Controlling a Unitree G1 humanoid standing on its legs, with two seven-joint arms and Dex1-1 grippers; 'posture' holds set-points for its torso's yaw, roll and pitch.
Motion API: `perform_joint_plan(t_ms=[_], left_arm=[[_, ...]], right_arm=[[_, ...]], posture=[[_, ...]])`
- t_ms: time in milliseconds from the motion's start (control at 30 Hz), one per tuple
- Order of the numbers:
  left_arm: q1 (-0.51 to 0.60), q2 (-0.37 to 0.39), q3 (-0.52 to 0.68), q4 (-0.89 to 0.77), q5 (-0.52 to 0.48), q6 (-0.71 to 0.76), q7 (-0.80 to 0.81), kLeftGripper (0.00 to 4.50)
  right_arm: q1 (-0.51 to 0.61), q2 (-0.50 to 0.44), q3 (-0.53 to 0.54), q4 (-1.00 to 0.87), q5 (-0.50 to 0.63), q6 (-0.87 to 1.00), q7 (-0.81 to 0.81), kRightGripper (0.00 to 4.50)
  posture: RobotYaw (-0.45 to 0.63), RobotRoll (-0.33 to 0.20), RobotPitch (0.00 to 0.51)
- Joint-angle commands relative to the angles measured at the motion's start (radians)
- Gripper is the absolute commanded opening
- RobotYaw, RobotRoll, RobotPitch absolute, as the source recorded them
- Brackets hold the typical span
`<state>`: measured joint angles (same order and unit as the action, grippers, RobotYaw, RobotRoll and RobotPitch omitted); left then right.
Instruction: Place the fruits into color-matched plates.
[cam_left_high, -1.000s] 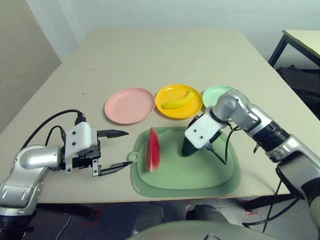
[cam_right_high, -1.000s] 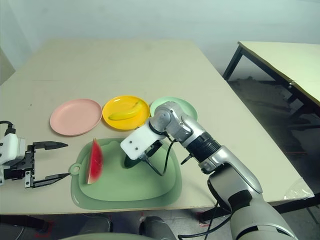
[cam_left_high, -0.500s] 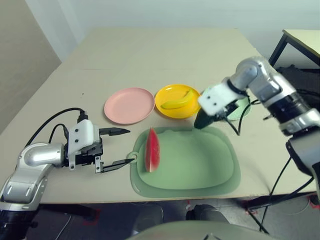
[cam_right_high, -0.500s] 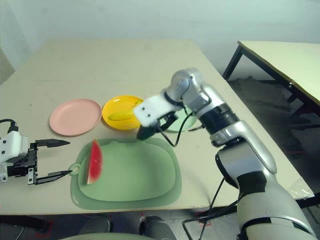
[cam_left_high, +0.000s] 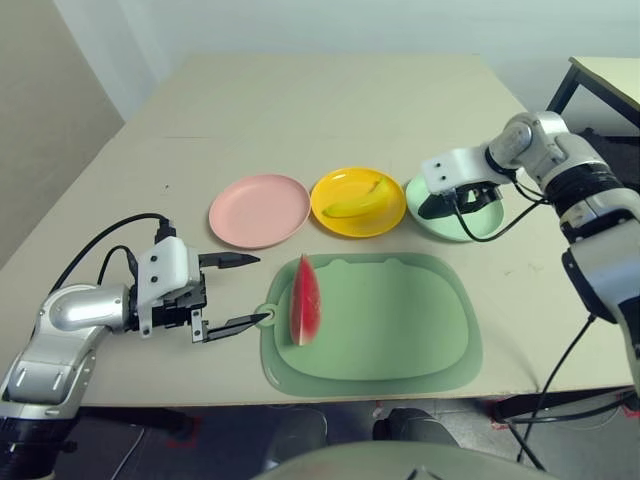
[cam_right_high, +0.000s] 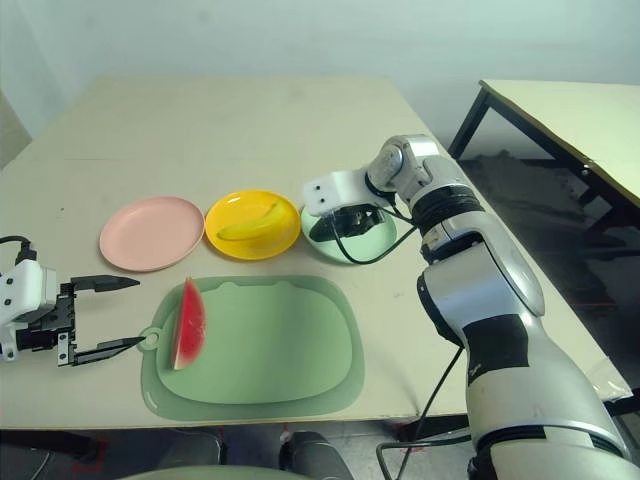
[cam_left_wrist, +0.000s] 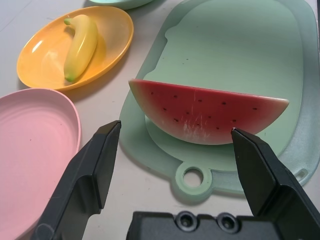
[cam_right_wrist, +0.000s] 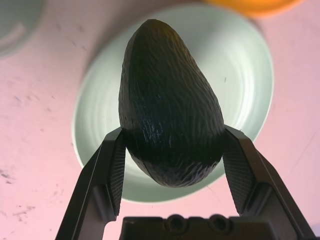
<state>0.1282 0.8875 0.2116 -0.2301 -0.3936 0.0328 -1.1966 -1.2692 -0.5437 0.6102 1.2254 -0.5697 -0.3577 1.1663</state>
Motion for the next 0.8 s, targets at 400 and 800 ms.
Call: perform_joint_plan(t_ms=[400,800], left_arm=[[0.004,0.004,-0.008,0.008,0.023,-0.015,0.006,4.50],[-0.001,0.016,-0.005,0.018,0.033,-0.045,-0.004,4.50]], right_arm=[[0.016,0.021,-0.003,0.067,-0.052,0.041,-0.083,4.41],[-0.002,-0.009,-0.075,-0.017,0.044,0.021,0.062,4.46]], posture=[[0.13,0.000,0.000],[0.14,0.000,0.000]])
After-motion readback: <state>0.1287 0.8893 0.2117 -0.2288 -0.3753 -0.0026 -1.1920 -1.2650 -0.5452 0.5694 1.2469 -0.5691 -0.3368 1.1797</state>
